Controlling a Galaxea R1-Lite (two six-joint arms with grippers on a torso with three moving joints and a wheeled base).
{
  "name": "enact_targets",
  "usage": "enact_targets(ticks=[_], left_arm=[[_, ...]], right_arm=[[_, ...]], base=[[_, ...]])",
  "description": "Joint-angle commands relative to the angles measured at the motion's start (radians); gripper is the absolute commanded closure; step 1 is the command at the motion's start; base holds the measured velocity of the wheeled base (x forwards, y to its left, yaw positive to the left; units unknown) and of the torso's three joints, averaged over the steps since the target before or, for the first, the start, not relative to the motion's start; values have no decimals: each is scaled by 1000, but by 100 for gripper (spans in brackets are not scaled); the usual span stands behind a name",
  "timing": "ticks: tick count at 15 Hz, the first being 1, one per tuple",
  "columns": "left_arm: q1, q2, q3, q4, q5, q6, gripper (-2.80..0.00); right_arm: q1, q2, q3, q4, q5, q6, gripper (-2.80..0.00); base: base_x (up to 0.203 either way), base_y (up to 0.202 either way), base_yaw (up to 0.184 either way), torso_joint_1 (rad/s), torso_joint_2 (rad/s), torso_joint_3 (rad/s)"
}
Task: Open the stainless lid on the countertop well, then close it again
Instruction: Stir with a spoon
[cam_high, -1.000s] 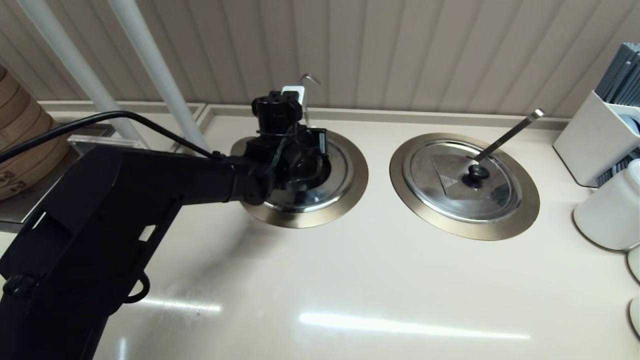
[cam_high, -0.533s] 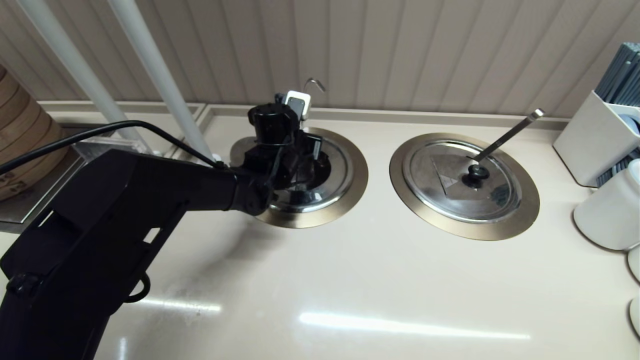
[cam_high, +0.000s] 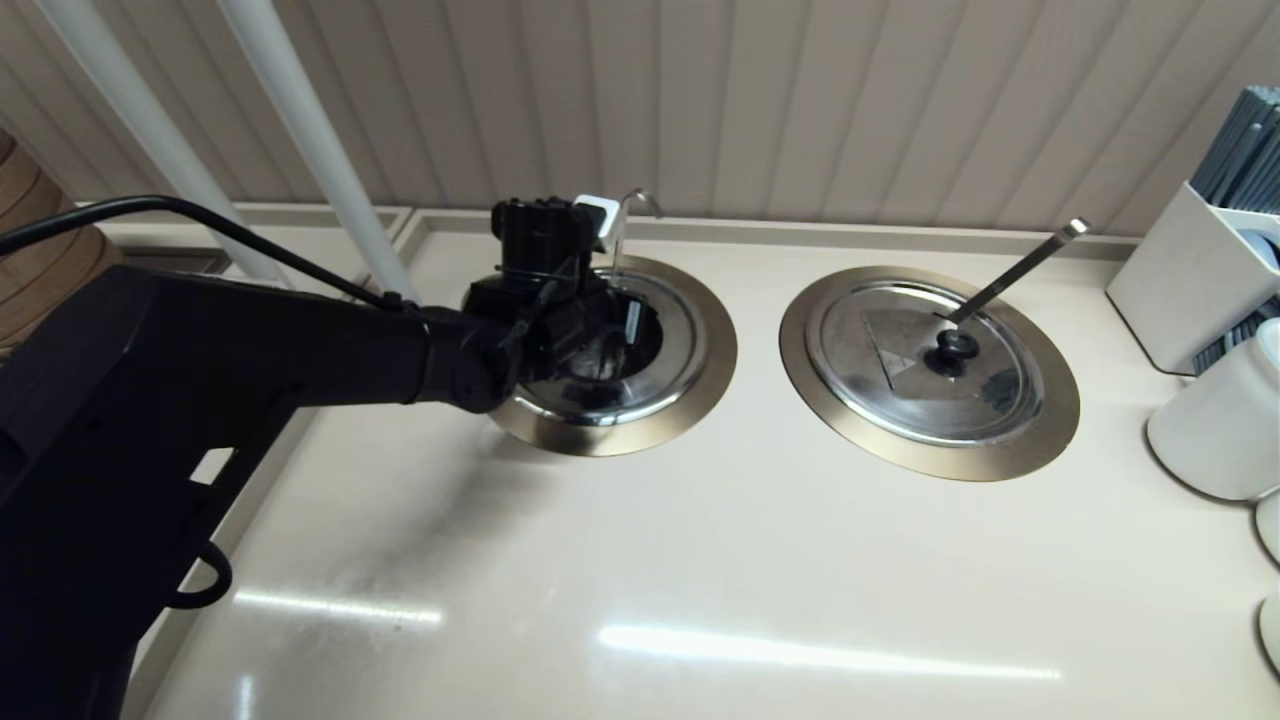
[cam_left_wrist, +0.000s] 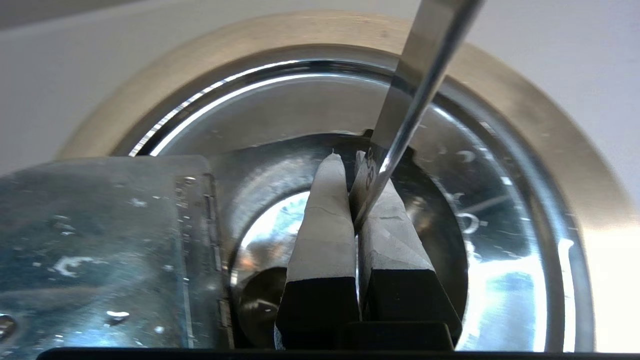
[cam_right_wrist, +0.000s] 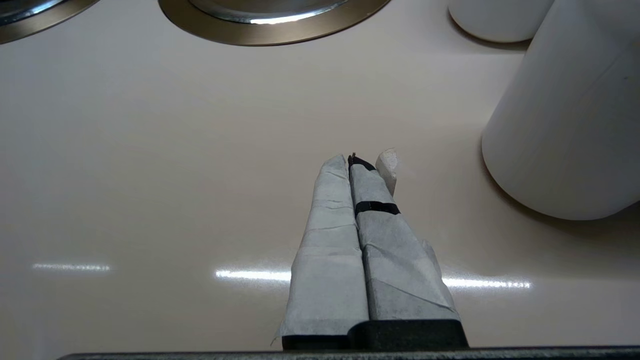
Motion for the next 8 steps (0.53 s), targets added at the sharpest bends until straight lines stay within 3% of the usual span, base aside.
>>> enact_targets(ticks=[1, 5, 8], left_arm=[[-2, -15, -22, 26, -27, -54, 0], [-19, 35, -90, 19, -26, -149, 0], [-19, 83, -133, -42, 49, -149, 0]], right_arm=[[0, 0, 5, 0, 0, 0, 0], [0, 0, 5, 0, 0, 0, 0], [0, 0, 5, 0, 0, 0, 0]], base=[[0, 0, 0, 0, 0, 0], [0, 0, 0, 0, 0, 0], [0, 0, 0, 0, 0, 0]])
